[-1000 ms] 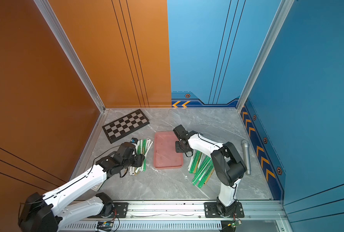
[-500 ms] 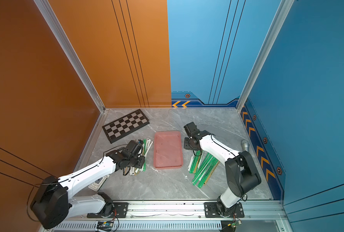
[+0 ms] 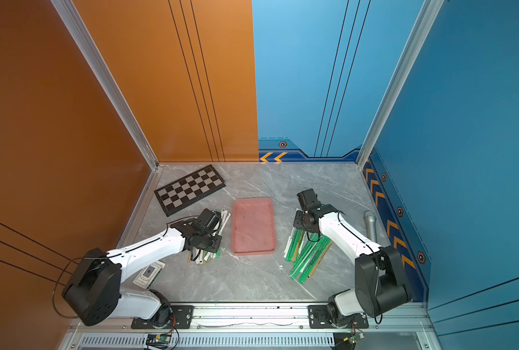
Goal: Put the straws into the storage box
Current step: Pick up the straw from the center of the board.
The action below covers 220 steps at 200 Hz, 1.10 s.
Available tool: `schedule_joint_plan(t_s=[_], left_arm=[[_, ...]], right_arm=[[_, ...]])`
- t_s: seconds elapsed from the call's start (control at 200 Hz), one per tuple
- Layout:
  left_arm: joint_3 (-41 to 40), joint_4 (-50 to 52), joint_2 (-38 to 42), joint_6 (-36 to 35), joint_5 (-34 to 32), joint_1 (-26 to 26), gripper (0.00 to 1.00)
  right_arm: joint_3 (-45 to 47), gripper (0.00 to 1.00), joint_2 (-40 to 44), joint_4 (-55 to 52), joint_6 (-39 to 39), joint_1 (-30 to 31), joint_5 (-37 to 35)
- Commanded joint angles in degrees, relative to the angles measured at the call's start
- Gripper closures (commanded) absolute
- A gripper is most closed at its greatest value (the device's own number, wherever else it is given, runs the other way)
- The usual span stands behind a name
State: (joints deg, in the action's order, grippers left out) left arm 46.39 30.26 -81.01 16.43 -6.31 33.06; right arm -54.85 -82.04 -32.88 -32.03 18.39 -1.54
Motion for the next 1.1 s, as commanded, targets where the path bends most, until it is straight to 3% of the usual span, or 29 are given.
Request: schedule_joint_plan(t_s=[0.0, 0.29, 0.601, 0.841, 1.096], left_arm=[[2.0, 1.5, -1.9, -1.3, 0.3, -0.4, 0.69], [2.3, 1.5, -4.7, -0.3, -0.5, -0.6, 0.73], [2.3, 1.7, -5.3, 0.4, -1.5, -1.0, 0.88], [2.2, 1.8, -3.3, 1.0, -1.6, -1.3, 0.97], [3.8, 1.8, 3.3, 2.9, -0.7, -0.8, 0.98]], right_arm=[[1.8, 0.7, 2.2, 0.9, -1.1, -1.0, 0.7], [3.0, 0.69, 4.5, 1.3, -0.9, -1.8, 0.7], [4.4, 0.69, 6.3, 1.3, -0.9, -2.7, 0.3], [6.4, 0.69, 8.7, 1.2, -0.9, -4.8, 0.5], [7.1, 0.69, 10.9, 1.2, -1.1, -5.9, 0.6]])
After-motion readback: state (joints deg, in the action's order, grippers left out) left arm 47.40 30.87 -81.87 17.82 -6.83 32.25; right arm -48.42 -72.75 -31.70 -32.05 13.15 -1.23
